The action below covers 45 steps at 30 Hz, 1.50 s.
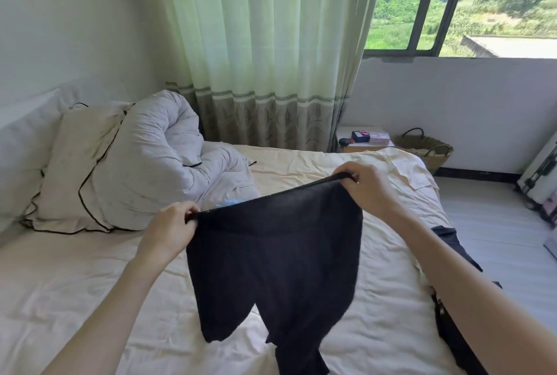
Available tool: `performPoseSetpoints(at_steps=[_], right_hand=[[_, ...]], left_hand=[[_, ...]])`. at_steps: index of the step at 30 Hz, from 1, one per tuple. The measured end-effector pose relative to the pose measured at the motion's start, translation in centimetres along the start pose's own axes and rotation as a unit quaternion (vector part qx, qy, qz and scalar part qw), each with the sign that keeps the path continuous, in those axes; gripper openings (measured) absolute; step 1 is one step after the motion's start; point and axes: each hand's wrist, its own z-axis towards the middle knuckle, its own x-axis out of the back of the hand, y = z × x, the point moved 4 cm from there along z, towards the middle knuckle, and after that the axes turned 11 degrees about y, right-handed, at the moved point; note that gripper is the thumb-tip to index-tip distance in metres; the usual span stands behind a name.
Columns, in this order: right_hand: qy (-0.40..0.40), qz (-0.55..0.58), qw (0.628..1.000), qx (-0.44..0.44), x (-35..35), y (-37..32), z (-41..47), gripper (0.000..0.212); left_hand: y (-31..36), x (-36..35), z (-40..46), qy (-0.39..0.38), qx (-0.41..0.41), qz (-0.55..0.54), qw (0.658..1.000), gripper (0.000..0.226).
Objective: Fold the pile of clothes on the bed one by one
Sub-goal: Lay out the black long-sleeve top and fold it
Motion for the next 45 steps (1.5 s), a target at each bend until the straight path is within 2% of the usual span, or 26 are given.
performPoseSetpoints(at_steps=[3,5,6,8,9,10,11,12,13,15,16,20,24,26,30,34,36,38,40,42,45], right_hand=[[0.003,-0.030,1.000,-0.001,-1.3,0.0,0.0,0.028],[0.031,-0.041,0.999,0.007,-1.5,-0.6,0.4,0.024],[0.052,-0.046,0.998,0.011,-1.3,-1.0,0.7,0.021],[0.117,-0.033,0.992,0.012,-0.2,-2.1,1.3,0.015],[0.156,-0.002,0.988,0.007,0.5,-2.8,1.5,0.014],[0.188,0.045,0.981,-0.007,1.0,-3.5,1.6,0.015],[0.201,0.103,0.973,-0.036,1.2,-4.0,1.6,0.015],[0.187,0.169,0.965,-0.078,1.3,-4.4,1.6,0.014],[0.139,0.233,0.954,-0.129,1.1,-4.5,1.5,0.013],[0.002,0.324,0.920,-0.219,0.8,-4.3,0.6,0.013],[-0.057,0.339,0.907,-0.243,0.7,-3.9,-0.1,0.014],[-0.167,0.283,0.913,-0.241,0.7,-2.2,-3.3,0.010],[-0.176,0.218,0.942,-0.183,0.9,-2.6,-6.5,0.017],[-0.176,0.236,0.942,-0.159,2.0,-3.3,-7.9,0.018],[-0.220,0.321,0.906,-0.165,4.6,-5.3,-10.2,0.018],[-0.302,0.413,0.847,-0.144,6.0,-8.4,-11.8,0.032],[-0.318,0.426,0.836,-0.137,6.3,-9.4,-12.4,0.034],[-0.318,0.399,0.850,-0.129,6.1,-9.6,-12.9,0.028],[-0.344,0.362,0.859,-0.115,6.0,-9.2,-13.5,0.025],[-0.430,0.327,0.836,-0.092,6.0,-8.9,-14.6,0.034],[-0.541,0.311,0.777,-0.080,6.5,-8.3,-16.4,0.033]], left_hand=[[-1.0,0.7,1.0,0.020,0.047,-0.038,0.998,0.014],[-1.3,1.1,1.7,0.011,0.136,-0.154,0.979,0.015],[-1.3,1.5,2.0,0.007,0.191,-0.239,0.952,0.015],[-0.6,2.8,2.2,0.002,0.275,-0.400,0.875,0.015],[-0.1,3.7,2.4,0.011,0.285,-0.458,0.842,0.016],[0.6,4.9,2.5,0.027,0.273,-0.498,0.823,0.016],[1.3,6.0,2.6,0.042,0.242,-0.516,0.821,0.015],[2.2,7.0,2.5,0.050,0.202,-0.510,0.834,0.012],[2.9,7.8,2.1,0.051,0.163,-0.477,0.862,0.009],[3.4,8.8,0.5,0.033,0.100,-0.370,0.923,0.009],[3.1,9.1,-0.8,0.009,0.086,-0.327,0.941,0.011],[0.3,10.3,-7.6,-0.106,0.102,-0.239,0.960,0.008],[0.0,12.2,-14.7,-0.144,0.127,-0.250,0.949,0.022],[0.3,13.6,-17.6,-0.109,0.128,-0.262,0.950,0.030],[1.6,17.7,-21.5,0.092,0.124,-0.224,0.962,0.037],[3.1,22.0,-24.1,0.300,0.140,-0.180,0.926,0.019],[3.4,23.3,-25.1,0.365,0.156,-0.131,0.908,0.021],[3.2,23.8,-26.1,0.377,0.169,-0.121,0.903,0.023],[2.5,23.9,-27.0,0.356,0.186,-0.120,0.908,0.020],[1.3,24.1,-28.1,0.340,0.196,-0.115,0.912,0.020],[-0.3,24.3,-30.1,0.310,0.215,-0.094,0.921,0.013]])
